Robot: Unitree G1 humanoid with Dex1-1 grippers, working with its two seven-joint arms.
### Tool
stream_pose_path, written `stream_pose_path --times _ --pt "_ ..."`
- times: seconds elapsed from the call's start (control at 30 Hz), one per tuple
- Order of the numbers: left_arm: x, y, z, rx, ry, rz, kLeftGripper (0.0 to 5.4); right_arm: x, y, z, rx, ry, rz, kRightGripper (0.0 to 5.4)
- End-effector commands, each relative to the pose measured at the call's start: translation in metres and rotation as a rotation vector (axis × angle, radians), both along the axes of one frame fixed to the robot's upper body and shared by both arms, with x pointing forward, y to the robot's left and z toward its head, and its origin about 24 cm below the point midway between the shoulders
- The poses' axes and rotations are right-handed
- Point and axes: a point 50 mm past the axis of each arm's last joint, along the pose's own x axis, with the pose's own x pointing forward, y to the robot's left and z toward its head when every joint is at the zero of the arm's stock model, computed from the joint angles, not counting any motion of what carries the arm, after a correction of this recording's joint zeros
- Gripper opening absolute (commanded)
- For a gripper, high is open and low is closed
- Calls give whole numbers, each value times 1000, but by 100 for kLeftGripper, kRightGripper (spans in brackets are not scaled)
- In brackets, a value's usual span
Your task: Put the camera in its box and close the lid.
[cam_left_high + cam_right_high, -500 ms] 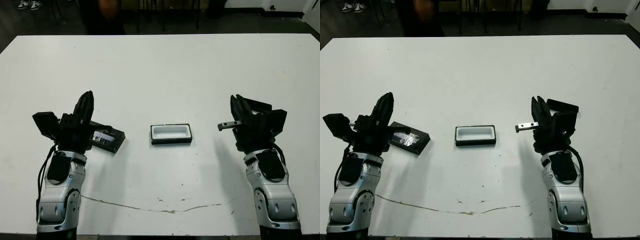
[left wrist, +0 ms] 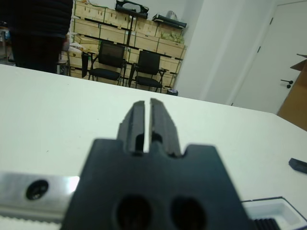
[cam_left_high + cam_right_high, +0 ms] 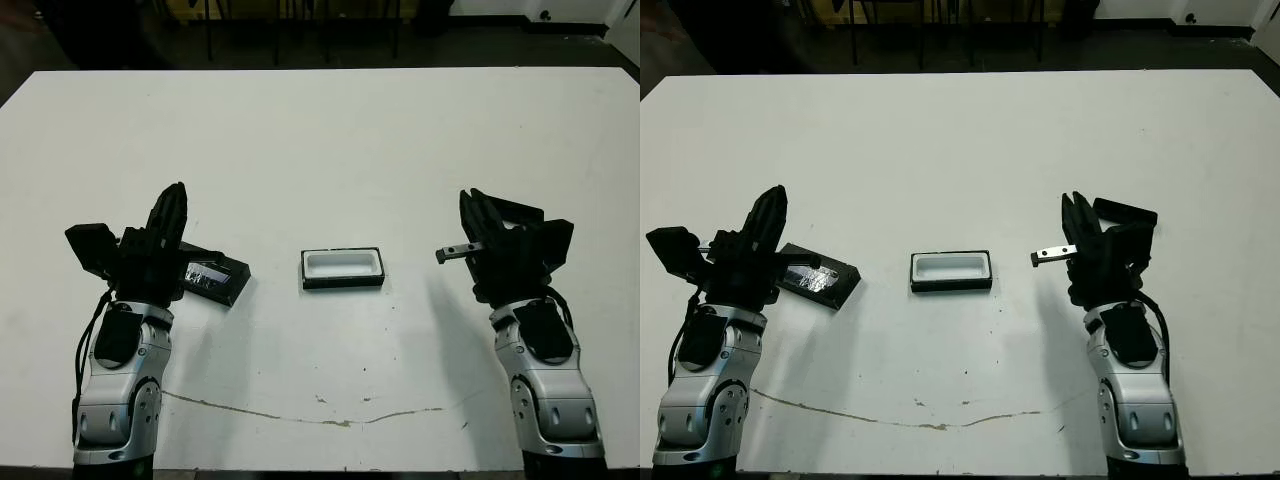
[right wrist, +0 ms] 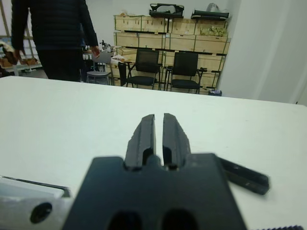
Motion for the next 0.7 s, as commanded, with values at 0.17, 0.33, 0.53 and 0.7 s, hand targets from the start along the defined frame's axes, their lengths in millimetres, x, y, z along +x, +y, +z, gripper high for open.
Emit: stream_pose_path --times 0.17,0.33,0.53,0.7 --pt "-2 5 -4 28 23 13 2 31 -74 65 -199 -120 -87 0" --pt "-2 2 -5 18 27 9 2 58 -119 113 -376 -87 -203 0" --pt "-1 1 -4 19 30 14 2 85 -150 135 -499 25 -278 0" --pt "-1 2 -3 30 25 14 2 103 -156 130 -673 166 -279 0"
